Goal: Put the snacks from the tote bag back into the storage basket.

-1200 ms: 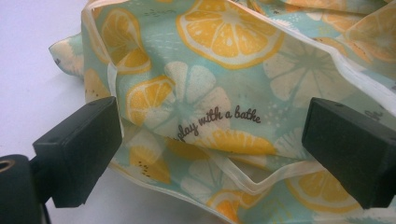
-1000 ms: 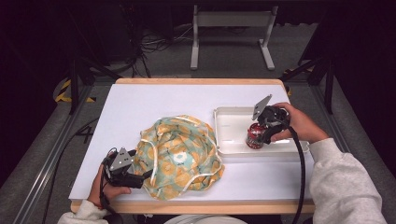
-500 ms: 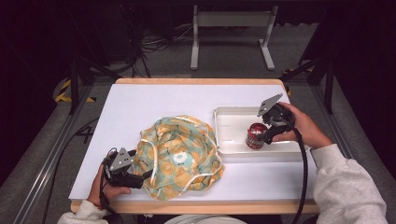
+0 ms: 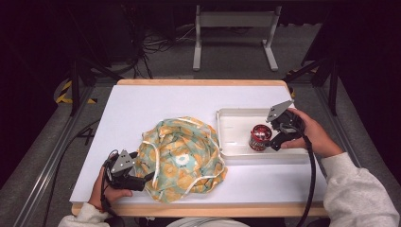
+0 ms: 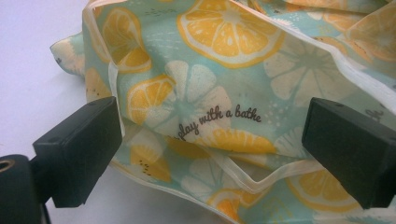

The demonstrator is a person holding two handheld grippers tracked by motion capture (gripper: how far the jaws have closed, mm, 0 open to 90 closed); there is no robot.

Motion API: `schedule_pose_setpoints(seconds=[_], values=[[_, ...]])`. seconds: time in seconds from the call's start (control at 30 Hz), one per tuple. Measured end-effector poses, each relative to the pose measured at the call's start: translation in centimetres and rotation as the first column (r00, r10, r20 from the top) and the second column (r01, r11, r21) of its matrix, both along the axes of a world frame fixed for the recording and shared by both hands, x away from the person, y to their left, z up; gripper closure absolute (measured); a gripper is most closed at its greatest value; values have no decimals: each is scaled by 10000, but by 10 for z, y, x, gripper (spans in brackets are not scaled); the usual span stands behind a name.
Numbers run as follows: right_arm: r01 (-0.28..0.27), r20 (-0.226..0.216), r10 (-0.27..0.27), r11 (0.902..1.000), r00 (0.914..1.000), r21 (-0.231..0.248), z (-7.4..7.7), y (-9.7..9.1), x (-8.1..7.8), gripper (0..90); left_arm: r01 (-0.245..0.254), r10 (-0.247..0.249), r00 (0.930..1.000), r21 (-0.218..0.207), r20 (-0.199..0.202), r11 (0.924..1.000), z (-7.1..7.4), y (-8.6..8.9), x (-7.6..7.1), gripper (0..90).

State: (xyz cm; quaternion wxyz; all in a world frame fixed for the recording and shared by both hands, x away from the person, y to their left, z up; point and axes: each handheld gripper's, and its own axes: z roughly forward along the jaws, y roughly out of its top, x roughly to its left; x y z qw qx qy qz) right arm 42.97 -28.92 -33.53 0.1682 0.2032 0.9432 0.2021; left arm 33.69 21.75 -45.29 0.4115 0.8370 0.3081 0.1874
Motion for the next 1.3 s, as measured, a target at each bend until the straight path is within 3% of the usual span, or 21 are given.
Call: schedule_pose_setpoints(seconds=[0.87,1.1,1.3], values=[[533,349,-541,9983,9979,256,-14,-18,-28,103,-7,7,10000,10,19,10000,0,0,-1,55],[584,434,-587,9983,9973,79,-18,-23,-38,114,-8,8,10000,8,16,10000,1,0,-1,55],[721,620,-743,9967,9953,371,-20,-30,-46,112,10,-10,10000,27,36,10000,1,0,-1,55]])
